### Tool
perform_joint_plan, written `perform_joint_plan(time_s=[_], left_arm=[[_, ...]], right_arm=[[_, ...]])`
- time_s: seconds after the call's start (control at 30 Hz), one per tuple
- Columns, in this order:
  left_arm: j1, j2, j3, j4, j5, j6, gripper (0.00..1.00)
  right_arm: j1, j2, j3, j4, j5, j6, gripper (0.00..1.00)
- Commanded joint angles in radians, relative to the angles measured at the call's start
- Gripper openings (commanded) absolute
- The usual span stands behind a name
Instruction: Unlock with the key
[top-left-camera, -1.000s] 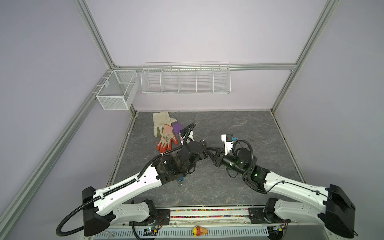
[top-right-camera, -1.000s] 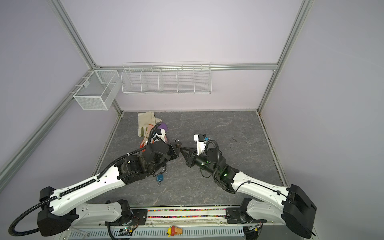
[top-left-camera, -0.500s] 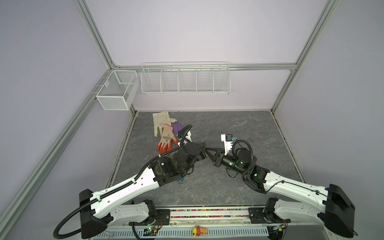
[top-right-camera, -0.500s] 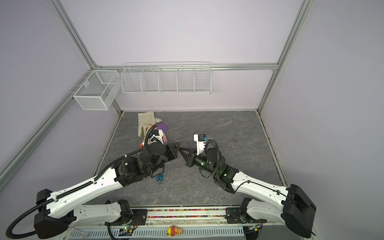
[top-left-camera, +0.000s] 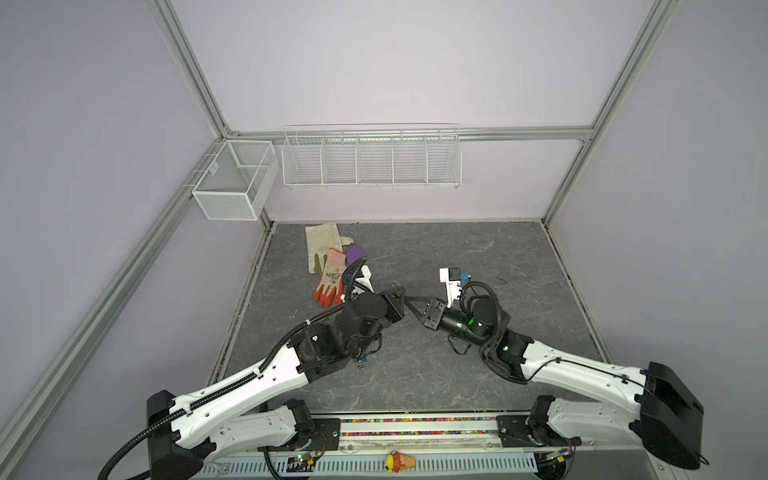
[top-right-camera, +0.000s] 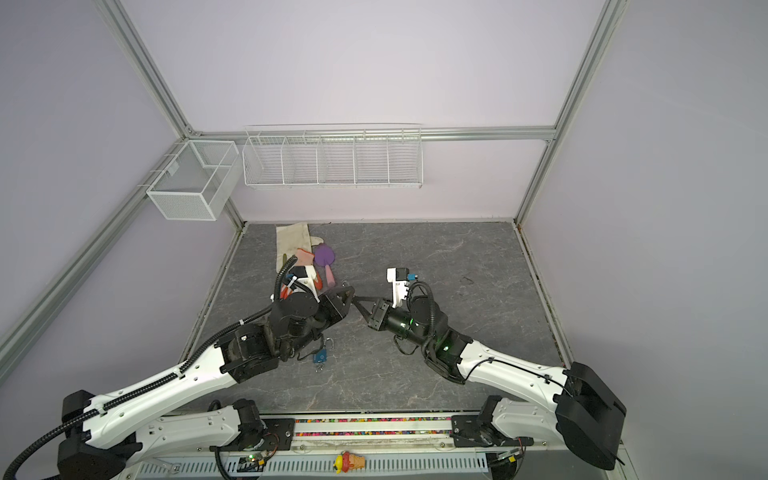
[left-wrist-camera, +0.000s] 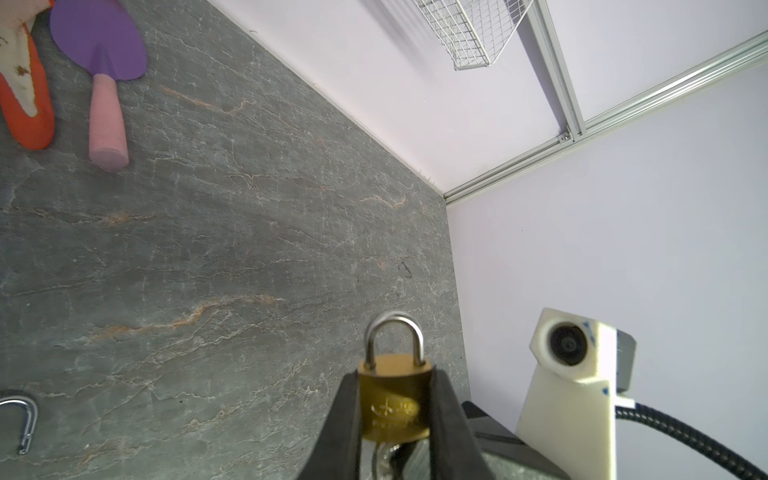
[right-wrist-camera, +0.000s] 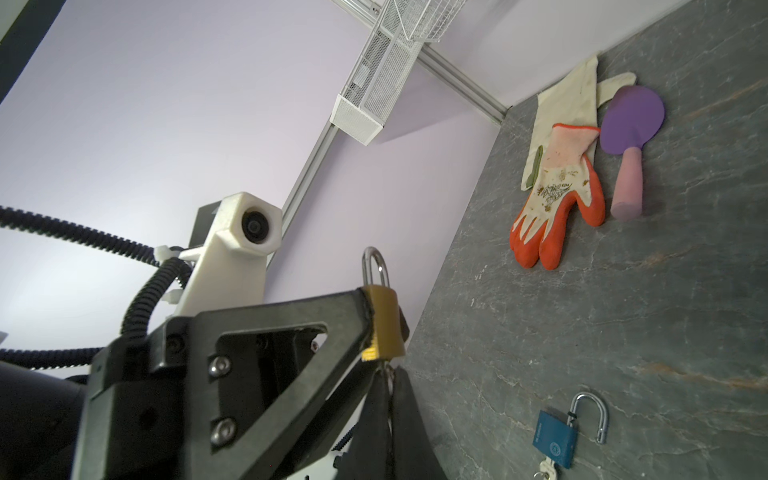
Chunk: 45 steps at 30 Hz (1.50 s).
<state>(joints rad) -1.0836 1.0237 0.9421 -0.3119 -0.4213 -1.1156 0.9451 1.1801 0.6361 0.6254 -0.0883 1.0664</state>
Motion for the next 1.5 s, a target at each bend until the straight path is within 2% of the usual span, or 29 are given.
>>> perform_joint_plan(time_s=[0.0,0.3,0.57,0.63,0.7,0.77,0.8,0.9,1.0,1.07,1.27,1.4,1.47], left_arm=[[-0.023,-0.002,-0.016,0.034,0.149,-0.045,0.00],[-0.015,0.002,-0.034,0.094,0.213,-0.059,0.00],[0.027,-0.004,0.017,0.023,0.166,0.023,0.00],[0.036,-0.012,0.022,0.001,0.137,0.084,0.00],[0.048,-0.014,0.031,-0.024,0.116,0.135,0.00],[0.057,-0.011,0.056,-0.077,0.086,0.185,0.00],[0.057,-0.008,0.064,-0.098,0.066,0.218,0.00],[0.060,-0.013,0.064,-0.120,0.038,0.307,0.00],[0.062,-0.032,0.035,-0.098,0.055,0.388,0.00],[0.062,-0.043,0.001,-0.051,0.081,0.448,0.00],[0.047,-0.067,-0.116,0.111,0.164,0.607,0.00],[-0.043,-0.066,-0.205,0.256,0.054,0.700,0.00],[-0.078,-0.047,-0.235,0.317,0.036,0.732,0.00]], right_arm=[[-0.001,-0.005,0.056,0.129,-0.043,0.092,0.06],[-0.006,0.012,0.061,0.240,-0.087,0.169,0.06],[0.002,-0.045,0.109,-0.050,-0.074,-0.028,0.06],[0.002,-0.059,0.112,-0.121,-0.065,-0.073,0.07],[0.001,-0.078,0.115,-0.194,-0.052,-0.121,0.14],[0.003,-0.103,0.128,-0.288,-0.042,-0.178,0.27],[-0.001,-0.116,0.143,-0.352,-0.047,-0.209,0.31],[-0.004,-0.174,0.173,-0.517,-0.045,-0.312,0.34],[-0.008,-0.249,0.193,-0.687,0.026,-0.389,0.45],[-0.009,-0.287,0.214,-0.794,0.076,-0.438,0.47],[-0.020,-0.334,0.313,-1.070,0.189,-0.544,0.66],[-0.024,-0.308,0.365,-1.161,0.193,-0.581,0.73],[-0.025,-0.280,0.405,-1.203,0.193,-0.596,0.76]])
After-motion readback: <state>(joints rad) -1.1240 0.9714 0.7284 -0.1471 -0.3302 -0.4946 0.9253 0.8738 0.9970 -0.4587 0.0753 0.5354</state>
